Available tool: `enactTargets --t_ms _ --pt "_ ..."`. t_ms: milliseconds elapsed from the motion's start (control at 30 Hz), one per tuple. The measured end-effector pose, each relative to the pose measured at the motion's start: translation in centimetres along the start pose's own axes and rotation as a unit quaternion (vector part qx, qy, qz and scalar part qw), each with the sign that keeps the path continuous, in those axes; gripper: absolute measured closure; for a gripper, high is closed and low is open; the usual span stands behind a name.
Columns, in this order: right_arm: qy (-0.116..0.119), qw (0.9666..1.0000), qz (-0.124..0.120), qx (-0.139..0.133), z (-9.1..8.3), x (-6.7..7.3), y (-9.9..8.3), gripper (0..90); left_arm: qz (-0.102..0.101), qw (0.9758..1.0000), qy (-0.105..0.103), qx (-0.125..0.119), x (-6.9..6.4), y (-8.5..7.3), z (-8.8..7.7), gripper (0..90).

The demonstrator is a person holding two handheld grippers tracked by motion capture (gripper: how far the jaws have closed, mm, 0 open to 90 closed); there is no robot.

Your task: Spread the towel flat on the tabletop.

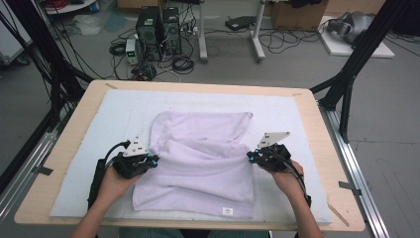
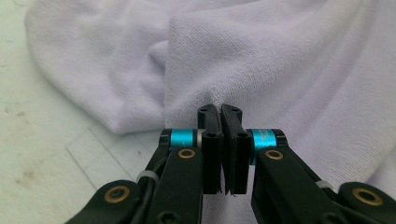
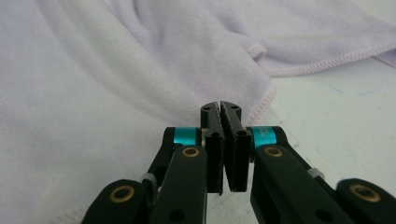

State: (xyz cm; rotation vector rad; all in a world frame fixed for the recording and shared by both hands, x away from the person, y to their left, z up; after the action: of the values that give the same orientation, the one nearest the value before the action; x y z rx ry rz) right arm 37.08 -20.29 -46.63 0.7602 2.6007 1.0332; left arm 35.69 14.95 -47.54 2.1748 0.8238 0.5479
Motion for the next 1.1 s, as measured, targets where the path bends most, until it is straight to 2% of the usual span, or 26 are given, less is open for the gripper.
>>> enactTargets --t_ms 100,167,267,367,400,500,567,633,767,833,933,1067,1100 --pt "0.002 0.9999 0.016 0.004 1.1 -1.0 -0.3 88.1 -0.018 0.9997 -0.005 0.015 0.7 -0.5 1.1 85.7" --pt "0.005 0.9997 0.022 0.005 1.7 -1.3 -0.5 87.8 -0.018 0.9996 -0.007 0.021 0.8 -0.6 1.3 83.9" --pt "0.004 0.9997 0.024 0.001 1.9 -1.5 -0.4 83.5 -0.024 0.9996 0.0 0.015 1.1 -0.5 0.7 73.8" --pt "0.009 0.9992 0.03 -0.027 0.9 -1.1 0.2 77.0 -0.02 0.9998 0.006 -0.003 1.4 -0.1 -0.7 68.4" --pt "0.013 0.9989 0.028 -0.035 0.5 -0.9 0.4 75.2 -0.021 0.9997 0.006 -0.015 1.3 0.1 -1.3 67.1" --pt "0.031 0.9979 0.022 -0.052 -0.7 0.7 0.9 69.4 -0.012 0.9996 0.003 -0.026 0.9 0.2 -2.8 63.8" --pt "0.04 0.9974 0.008 -0.059 -1.2 2.1 1.1 67.4 -0.007 0.9996 -0.006 -0.028 0.2 -0.2 -3.6 62.8" --pt "0.064 0.9955 -0.001 -0.071 -1.4 3.7 1.1 64.7 -0.01 0.9995 -0.015 -0.024 -0.4 -0.7 -3.9 61.4" --pt "0.104 0.9926 -0.022 -0.058 -0.7 6.8 0.4 58.9 -0.01 0.9992 -0.035 -0.017 -1.9 -2.1 -4.0 58.1" --pt "0.113 0.9918 -0.034 -0.048 -0.4 7.9 -0.1 57.5 -0.005 0.9992 -0.039 -0.01 -2.5 -2.6 -3.9 54.9" --pt "0.116 0.9918 -0.04 -0.037 0.2 8.8 -0.6 57.1 0.003 0.9988 -0.048 0.004 -3.3 -3.2 -3.3 51.8" --pt "0.111 0.993 -0.033 -0.021 1.2 8.7 -1.4 58.8 0.017 0.9982 -0.053 0.023 -3.9 -3.8 -2.3 53.2" --pt "0.11 0.9933 -0.032 -0.016 1.4 8.6 -1.6 59.6 0.017 0.9982 -0.055 0.014 -4.1 -3.8 -2.1 54.9"
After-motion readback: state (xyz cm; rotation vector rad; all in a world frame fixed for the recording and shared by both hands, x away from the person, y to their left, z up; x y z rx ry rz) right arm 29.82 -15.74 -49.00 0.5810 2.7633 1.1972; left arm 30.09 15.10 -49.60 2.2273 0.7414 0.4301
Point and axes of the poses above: each handheld gripper's, and its own axes: z roughly forward along the jaws, y roughly out of its top, x roughly to its left, the point moved 8 cm from there along z, roughly forward along the jaws, and after that the axes turned 3 degrees about y, right-handed, at the moved point
